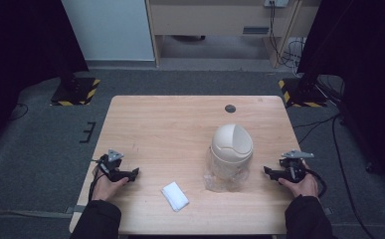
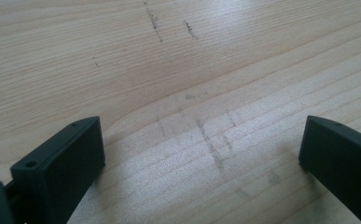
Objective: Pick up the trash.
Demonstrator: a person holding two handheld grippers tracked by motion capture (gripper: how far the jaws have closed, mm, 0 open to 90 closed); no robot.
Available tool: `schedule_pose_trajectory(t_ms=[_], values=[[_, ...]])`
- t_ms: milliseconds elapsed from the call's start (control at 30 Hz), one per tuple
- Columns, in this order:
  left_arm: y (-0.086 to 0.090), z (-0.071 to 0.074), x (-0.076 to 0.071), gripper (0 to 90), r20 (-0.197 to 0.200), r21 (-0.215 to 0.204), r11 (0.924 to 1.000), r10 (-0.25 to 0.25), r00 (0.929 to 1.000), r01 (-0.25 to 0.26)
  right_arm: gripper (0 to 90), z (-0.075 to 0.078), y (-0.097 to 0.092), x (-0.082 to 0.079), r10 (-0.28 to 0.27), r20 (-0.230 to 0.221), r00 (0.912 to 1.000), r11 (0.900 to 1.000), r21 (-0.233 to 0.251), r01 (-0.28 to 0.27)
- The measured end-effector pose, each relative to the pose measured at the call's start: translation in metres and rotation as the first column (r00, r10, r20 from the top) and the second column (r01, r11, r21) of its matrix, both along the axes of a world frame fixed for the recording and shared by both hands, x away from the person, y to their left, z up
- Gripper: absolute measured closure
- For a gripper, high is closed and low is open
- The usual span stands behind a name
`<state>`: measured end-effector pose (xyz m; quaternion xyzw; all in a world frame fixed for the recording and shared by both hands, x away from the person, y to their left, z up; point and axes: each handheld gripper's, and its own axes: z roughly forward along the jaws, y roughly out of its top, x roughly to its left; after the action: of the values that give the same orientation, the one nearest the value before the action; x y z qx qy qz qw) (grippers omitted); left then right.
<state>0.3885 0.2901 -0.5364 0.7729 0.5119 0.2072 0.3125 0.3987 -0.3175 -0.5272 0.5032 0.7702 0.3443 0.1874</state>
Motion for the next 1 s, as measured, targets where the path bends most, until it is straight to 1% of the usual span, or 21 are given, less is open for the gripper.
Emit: schedule_pose_trajectory(t_ms=[100, 133, 200, 233, 367, 433, 500, 533, 567, 600, 633, 667, 700, 733, 767, 800, 833, 867, 933, 967, 1000], values=[[-0.001, 0.000, 0.000, 0.0, 0.001, 0.000, 0.9999, -0.013, 0.9999, 0.013, 25.3, 0.006, -0.001, -0.001, 0.005, 0.043, 0.9991, 1.0000, 0.004, -0.005], [-0.001, 0.000, 0.000, 0.0, 0.001, 0.000, 0.9999, -0.013, 0.9999, 0.013, 25.3, 0.006, -0.001, -0.001, 0.005, 0.043, 0.9991, 1.0000, 0.004, -0.005], [-0.001, 0.000, 0.000, 0.0, 0.001, 0.000, 0.9999, -0.012, 0.9999, 0.012, 25.4, 0.010, 0.000, -0.001, 0.010, 0.067, 0.9977, 0.9999, 0.013, -0.011], [-0.001, 0.000, 0.000, 0.0, 0.001, 0.000, 0.9999, -0.012, 0.9999, 0.012, 25.4, 0.015, 0.001, -0.001, 0.007, 0.079, 0.9969, 0.9993, 0.035, -0.010], [-0.001, 0.000, 0.000, 0.0, 0.001, 0.000, 0.9999, -0.011, 0.9999, 0.011, 24.8, 0.023, 0.002, -0.001, -0.009, 0.115, 0.9933, 0.9966, 0.082, 0.000], [-0.001, 0.000, 0.000, 0.0, 0.001, -0.001, 0.9999, -0.012, 0.9999, 0.012, 24.6, 0.028, 0.002, -0.002, -0.028, 0.139, 0.9899, 0.9937, 0.112, 0.012], [-0.001, 0.000, 0.000, 0.0, 0.000, -0.002, 0.9999, -0.012, 0.9999, 0.012, 23.2, 0.032, 0.001, -0.002, -0.039, 0.153, 0.9874, 0.9905, 0.137, 0.018], [-0.001, 0.000, 0.000, 0.0, 0.000, -0.002, 0.9999, -0.012, 0.9999, 0.012, 22.6, 0.034, 0.001, -0.002, -0.044, 0.163, 0.9856, 0.9895, 0.143, 0.021], [-0.002, 0.001, 0.001, 0.0, -0.013, 0.003, 0.9997, -0.023, 0.9997, 0.023, 22.4, 0.036, 0.001, -0.002, -0.049, 0.171, 0.9840, 0.9878, 0.154, 0.022], [-0.002, 0.001, 0.001, 0.7, -0.013, 0.003, 0.9997, -0.023, 0.9997, 0.023, 22.4, 0.036, 0.001, -0.002, -0.049, 0.171, 0.9840, 0.9878, 0.154, 0.022], [-0.005, 0.003, 0.002, 2.1, -0.024, 0.005, 0.9991, -0.042, 0.9988, 0.043, 21.7, 0.041, 0.001, -0.003, -0.053, 0.193, 0.9798, 0.9848, 0.173, 0.019], [-0.005, 0.003, 0.002, 2.5, -0.024, 0.005, 0.9991, -0.042, 0.9988, 0.043, 21.7, 0.041, 0.001, -0.003, -0.053, 0.193, 0.9798, 0.9848, 0.173, 0.019], [-0.008, 0.003, 0.002, 2.5, -0.026, 0.006, 0.9979, -0.064, 0.9976, 0.064, 20.8, 0.046, 0.001, -0.002, -0.065, 0.217, 0.9740, 0.9806, 0.195, 0.022], [-0.008, 0.003, 0.002, 2.5, -0.026, 0.006, 0.9979, -0.064, 0.9976, 0.064, 20.8, 0.046, 0.001, -0.002, -0.065, 0.217, 0.9740, 0.9806, 0.195, 0.022], [-0.010, 0.003, 0.002, 2.3, -0.027, 0.006, 0.9968, -0.079, 0.9965, 0.079, 20.6, 0.051, 0.001, -0.002, -0.074, 0.238, 0.9685, 0.9782, 0.206, 0.024], [-0.010, 0.003, 0.002, 2.0, -0.027, 0.006, 0.9968, -0.079, 0.9965, 0.079, 20.6, 0.051, 0.001, -0.002, -0.074, 0.238, 0.9685, 0.9782, 0.206, 0.024], [-0.011, 0.003, 0.002, 1.1, -0.027, 0.005, 0.9966, -0.081, 0.9963, 0.082, 20.6, 0.056, 0.000, -0.002, -0.081, 0.258, 0.9627, 0.9761, 0.216, 0.025], [-0.011, 0.002, 0.002, 1.1, -0.026, 0.005, 0.9964, -0.084, 0.9961, 0.084, 20.6, 0.056, 0.000, -0.002, -0.081, 0.258, 0.9627, 0.9761, 0.216, 0.025], [-0.012, 0.001, 0.001, 0.0, -0.017, 0.004, 0.9963, -0.086, 0.9962, 0.086, 20.5, 0.062, 0.000, -0.002, -0.092, 0.280, 0.9555, 0.9723, 0.232, 0.025], [-0.012, 0.001, 0.001, 0.0, -0.015, 0.003, 0.9963, -0.085, 0.9962, 0.085, 20.5, 0.069, 0.001, -0.001, -0.094, 0.299, 0.9495, 0.9690, 0.247, 0.018], [-0.012, 0.001, 0.001, 0.0, -0.015, 0.003, 0.9963, -0.085, 0.9962, 0.085, 20.5, 0.069, 0.001, -0.001, -0.094, 0.299, 0.9495, 0.9690, 0.247, 0.018]])
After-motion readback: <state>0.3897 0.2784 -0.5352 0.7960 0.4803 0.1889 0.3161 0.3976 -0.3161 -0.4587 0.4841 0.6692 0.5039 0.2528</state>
